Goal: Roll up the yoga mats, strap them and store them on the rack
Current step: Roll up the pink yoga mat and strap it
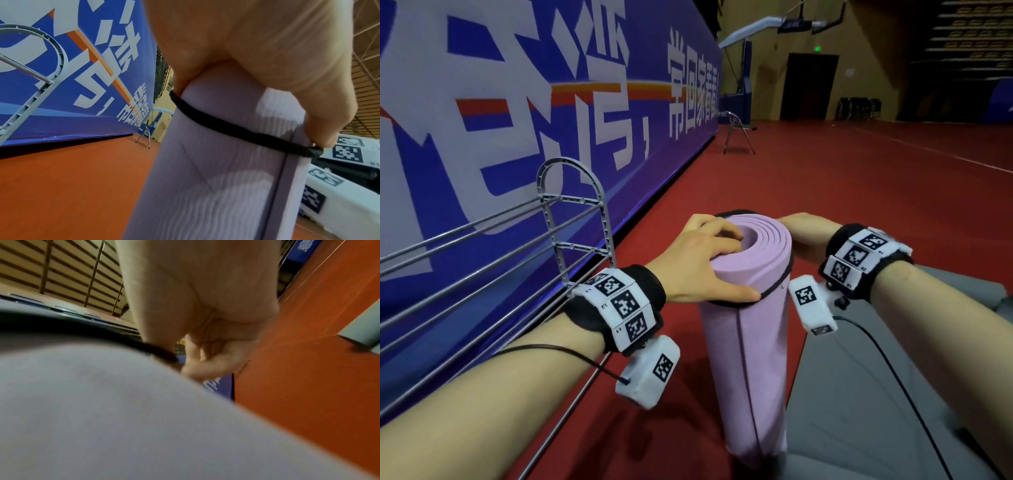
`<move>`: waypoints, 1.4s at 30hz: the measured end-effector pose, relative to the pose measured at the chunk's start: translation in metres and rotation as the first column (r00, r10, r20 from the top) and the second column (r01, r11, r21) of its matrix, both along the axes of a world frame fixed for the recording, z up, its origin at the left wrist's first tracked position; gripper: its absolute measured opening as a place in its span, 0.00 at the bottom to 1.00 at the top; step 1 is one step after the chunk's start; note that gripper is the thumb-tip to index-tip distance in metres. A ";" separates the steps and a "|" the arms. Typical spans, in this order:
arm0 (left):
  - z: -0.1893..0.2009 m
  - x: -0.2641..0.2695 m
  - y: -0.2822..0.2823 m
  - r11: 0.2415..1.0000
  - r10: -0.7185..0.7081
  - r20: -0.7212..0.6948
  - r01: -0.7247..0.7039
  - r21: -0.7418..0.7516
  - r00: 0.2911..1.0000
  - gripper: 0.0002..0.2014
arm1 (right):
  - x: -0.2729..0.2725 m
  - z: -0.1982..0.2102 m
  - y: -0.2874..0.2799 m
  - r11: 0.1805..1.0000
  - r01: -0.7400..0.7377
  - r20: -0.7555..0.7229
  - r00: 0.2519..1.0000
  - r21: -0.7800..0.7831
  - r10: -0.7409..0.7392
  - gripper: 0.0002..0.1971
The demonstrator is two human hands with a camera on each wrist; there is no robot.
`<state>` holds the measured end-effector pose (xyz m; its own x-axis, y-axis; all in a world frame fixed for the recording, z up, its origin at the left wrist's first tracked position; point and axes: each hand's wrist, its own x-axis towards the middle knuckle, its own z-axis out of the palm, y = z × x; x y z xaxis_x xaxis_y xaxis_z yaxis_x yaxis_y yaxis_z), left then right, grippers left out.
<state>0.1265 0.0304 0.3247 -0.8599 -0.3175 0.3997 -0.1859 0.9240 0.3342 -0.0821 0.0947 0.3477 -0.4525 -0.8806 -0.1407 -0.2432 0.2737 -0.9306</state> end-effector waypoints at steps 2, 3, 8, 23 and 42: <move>-0.001 0.002 -0.002 0.999 -0.039 -0.004 0.039 -0.022 0.999 0.24 | -0.002 0.010 -0.002 0.995 -0.040 -0.071 0.997 -0.088 0.034 0.09; -0.001 0.002 -0.002 0.998 -0.060 -0.012 0.059 -0.031 0.998 0.23 | -0.004 0.016 -0.006 0.991 -0.024 -0.146 0.989 -0.135 0.004 0.10; -0.009 -0.003 0.007 0.979 -0.174 -0.106 0.161 -0.125 0.979 0.24 | -0.006 0.030 -0.003 0.995 -0.063 -0.414 0.906 0.076 0.089 0.06; -0.011 -0.003 -0.016 0.999 -0.005 -0.127 -0.002 -0.052 0.992 0.39 | -0.016 -0.052 0.034 0.998 0.018 -0.233 0.972 0.055 -0.004 0.11; -0.111 -0.015 0.001 0.757 0.344 -0.393 -0.004 0.654 0.853 0.66 | 0.024 -0.152 0.064 0.984 -0.124 -0.247 0.965 -0.128 0.090 0.64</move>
<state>0.1119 0.0315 0.2137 -0.5234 -0.7583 0.3886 0.0122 0.4493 0.8933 -0.0582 0.1592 0.1953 -0.3596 -0.9288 0.0893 -0.4839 0.1039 -0.8689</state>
